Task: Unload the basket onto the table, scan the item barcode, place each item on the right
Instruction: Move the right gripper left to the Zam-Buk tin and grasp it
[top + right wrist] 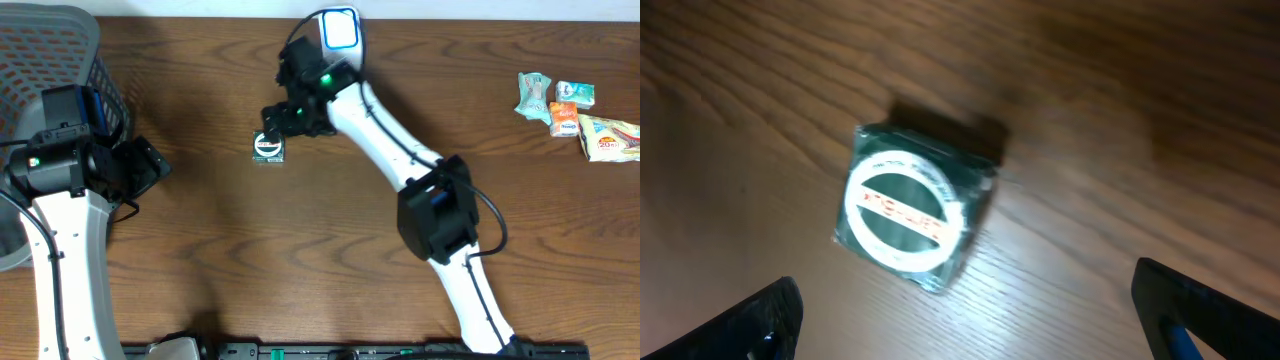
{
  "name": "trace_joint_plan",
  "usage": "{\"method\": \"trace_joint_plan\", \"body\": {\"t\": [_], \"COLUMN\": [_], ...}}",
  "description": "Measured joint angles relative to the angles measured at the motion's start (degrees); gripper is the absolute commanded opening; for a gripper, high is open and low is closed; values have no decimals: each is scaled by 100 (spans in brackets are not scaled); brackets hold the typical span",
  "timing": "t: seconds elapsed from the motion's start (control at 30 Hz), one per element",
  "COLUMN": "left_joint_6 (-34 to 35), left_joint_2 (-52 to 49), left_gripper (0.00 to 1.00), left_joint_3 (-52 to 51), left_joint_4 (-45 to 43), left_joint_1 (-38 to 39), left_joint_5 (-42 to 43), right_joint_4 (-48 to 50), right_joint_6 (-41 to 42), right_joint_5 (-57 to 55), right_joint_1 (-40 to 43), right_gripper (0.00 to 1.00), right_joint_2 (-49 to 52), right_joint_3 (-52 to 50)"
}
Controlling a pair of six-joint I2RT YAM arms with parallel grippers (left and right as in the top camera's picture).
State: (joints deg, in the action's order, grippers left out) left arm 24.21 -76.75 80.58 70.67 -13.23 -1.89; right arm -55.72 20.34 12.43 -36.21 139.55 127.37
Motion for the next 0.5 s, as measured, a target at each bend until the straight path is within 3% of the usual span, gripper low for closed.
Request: {"method": "trace_joint_plan", "body": {"t": [0.5], "left_joint_6": [0], "left_joint_2": [0], "left_gripper": [98], "left_joint_3": [0], "left_joint_4": [0], "left_joint_1": [0], "left_joint_5": [0], "right_joint_4": [723], "right_joint_6": [905], "right_joint_5": [-1904], "right_joint_1": [-990], "right_gripper": [99], "right_joint_2": [0], "right_joint_3": [-498]}}
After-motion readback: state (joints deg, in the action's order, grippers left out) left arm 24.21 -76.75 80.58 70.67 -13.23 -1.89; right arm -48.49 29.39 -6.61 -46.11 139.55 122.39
